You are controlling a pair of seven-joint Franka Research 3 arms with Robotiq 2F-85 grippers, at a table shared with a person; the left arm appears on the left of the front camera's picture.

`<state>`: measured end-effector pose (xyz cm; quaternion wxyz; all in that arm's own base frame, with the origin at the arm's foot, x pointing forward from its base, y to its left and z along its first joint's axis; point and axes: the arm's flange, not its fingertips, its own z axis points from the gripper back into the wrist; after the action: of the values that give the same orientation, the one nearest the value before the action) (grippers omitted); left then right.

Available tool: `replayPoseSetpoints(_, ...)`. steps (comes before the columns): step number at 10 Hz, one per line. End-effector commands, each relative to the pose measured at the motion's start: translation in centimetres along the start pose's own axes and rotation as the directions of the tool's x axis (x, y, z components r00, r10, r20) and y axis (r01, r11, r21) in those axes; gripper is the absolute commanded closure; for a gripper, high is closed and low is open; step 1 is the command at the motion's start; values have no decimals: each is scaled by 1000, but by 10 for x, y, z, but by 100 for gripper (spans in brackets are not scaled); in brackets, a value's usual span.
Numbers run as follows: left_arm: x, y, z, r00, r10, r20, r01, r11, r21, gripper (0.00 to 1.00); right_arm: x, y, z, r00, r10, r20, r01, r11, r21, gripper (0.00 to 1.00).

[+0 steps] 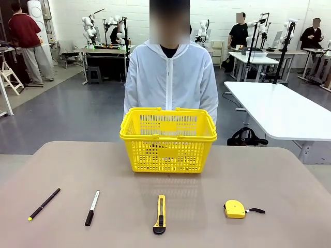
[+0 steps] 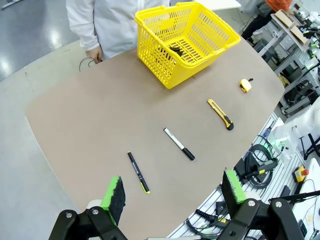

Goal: Place the items the person wants into the basket.
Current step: Pick up the item the person points to and place it in the Market Basket.

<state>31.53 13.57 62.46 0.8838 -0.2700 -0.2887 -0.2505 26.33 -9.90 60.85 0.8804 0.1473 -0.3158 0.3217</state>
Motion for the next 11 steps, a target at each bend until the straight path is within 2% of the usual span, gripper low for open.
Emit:
replayPoseSetpoints(1, 0, 1, 1, 1000, -18, 15, 18, 1000, -12, 0, -20, 14, 2, 994, 29, 108, -27, 999, -16, 0)
replayPoseSetpoints(2, 0, 1, 1, 1000, -18, 15, 18, 1000, -12, 0, -21, 14, 4, 992, 24, 122, -22, 1000, -16, 0)
replayPoseSetpoints(3, 0, 1, 1, 1000, -18, 15, 18, 1000, -12, 0, -16, 12, 1, 994, 6, 109, -4, 1000, -14, 0)
replayPoseSetpoints(4, 0, 1, 1, 1000, -18, 15, 18, 1000, -12, 0, -15, 15, 15, 997, 16, 72, -14, 1000, -22, 0)
replayPoseSetpoints(11, 0, 1, 1, 1000, -18, 15, 18, 1000, -12, 0, -15, 15, 15, 997, 16, 72, -14, 1000, -22, 0)
